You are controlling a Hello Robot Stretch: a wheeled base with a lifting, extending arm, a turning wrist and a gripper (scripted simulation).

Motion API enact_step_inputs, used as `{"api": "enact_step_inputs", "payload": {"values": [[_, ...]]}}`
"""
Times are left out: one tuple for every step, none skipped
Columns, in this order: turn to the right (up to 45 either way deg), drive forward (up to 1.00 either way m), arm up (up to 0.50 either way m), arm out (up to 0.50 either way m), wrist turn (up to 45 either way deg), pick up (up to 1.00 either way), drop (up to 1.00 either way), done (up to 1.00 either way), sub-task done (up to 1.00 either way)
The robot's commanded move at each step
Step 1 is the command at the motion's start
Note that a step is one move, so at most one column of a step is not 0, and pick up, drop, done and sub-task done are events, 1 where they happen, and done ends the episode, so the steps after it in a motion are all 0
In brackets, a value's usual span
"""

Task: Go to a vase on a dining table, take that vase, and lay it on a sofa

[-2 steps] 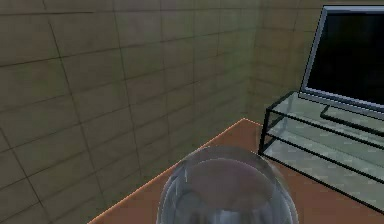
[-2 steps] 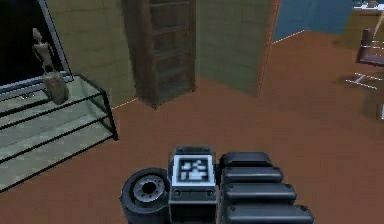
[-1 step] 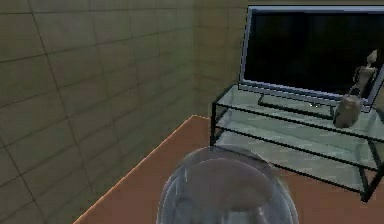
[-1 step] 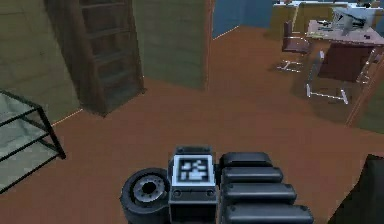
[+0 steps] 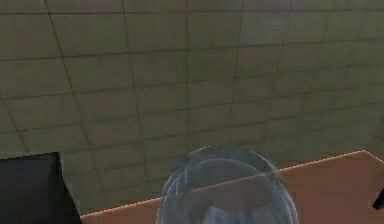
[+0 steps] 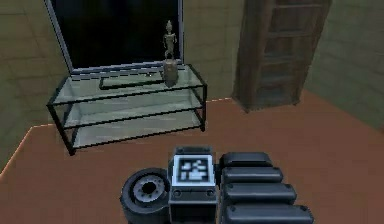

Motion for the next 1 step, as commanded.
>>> {"api": "enact_step_inputs", "payload": {"values": [[-42.0,0.0,0.0,0.0,0.0,0.0,0.0,0.0,0.0]]}}
